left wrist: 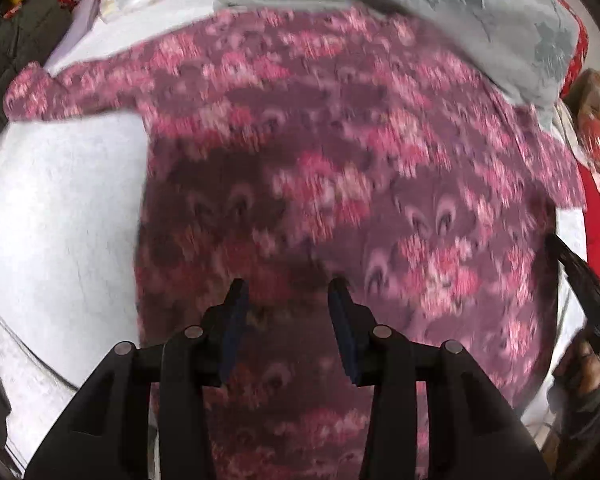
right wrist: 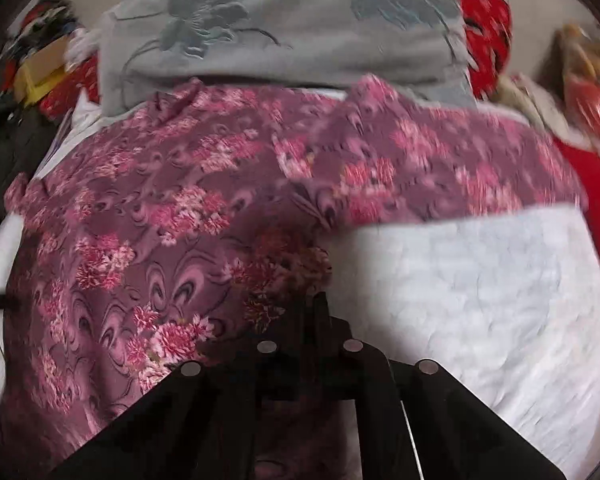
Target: Fold small clothes
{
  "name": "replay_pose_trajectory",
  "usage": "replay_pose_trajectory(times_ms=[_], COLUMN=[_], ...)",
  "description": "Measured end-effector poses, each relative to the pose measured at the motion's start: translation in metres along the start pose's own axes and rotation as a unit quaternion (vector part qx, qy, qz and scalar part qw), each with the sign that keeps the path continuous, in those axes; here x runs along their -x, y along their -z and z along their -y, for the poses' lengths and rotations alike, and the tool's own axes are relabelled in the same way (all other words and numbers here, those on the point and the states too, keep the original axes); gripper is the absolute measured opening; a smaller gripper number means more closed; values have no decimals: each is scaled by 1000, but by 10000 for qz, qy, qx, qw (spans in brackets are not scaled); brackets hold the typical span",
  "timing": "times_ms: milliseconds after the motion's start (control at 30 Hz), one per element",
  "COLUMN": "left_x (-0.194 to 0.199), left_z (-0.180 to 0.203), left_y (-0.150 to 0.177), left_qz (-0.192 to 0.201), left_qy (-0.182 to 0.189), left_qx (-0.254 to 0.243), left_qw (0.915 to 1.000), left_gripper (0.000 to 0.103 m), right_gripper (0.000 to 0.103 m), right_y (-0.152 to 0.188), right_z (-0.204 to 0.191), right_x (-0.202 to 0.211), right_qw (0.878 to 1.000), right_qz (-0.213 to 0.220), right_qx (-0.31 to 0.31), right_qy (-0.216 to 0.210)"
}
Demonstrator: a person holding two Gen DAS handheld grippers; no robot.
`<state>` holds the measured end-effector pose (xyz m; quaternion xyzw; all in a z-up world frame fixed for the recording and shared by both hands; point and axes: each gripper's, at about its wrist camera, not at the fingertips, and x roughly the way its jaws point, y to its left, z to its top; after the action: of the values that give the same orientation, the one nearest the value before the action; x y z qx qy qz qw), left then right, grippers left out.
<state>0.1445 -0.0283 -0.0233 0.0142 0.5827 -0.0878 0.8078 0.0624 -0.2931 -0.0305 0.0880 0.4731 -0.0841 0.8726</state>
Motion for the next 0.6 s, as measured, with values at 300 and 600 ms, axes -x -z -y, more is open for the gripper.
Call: replay_pose_trajectory(times_ms=[300,600], left_x=[-26,-24], left_z=[5,-2], left_y=[-6,-3], left_qz=[139,201], left_qy=[-506,-269], left_qx=[-60,-107], left_qw=[9986,9994], left_gripper=[59,59], right_gripper=[8,54], right_y=[5,3], right_z=[40,283], right_x=[7,58], right_qw=[9976,8905], right_qz=[-22,1264], right_qx=[-609,-4355], right_qy=[-327,365])
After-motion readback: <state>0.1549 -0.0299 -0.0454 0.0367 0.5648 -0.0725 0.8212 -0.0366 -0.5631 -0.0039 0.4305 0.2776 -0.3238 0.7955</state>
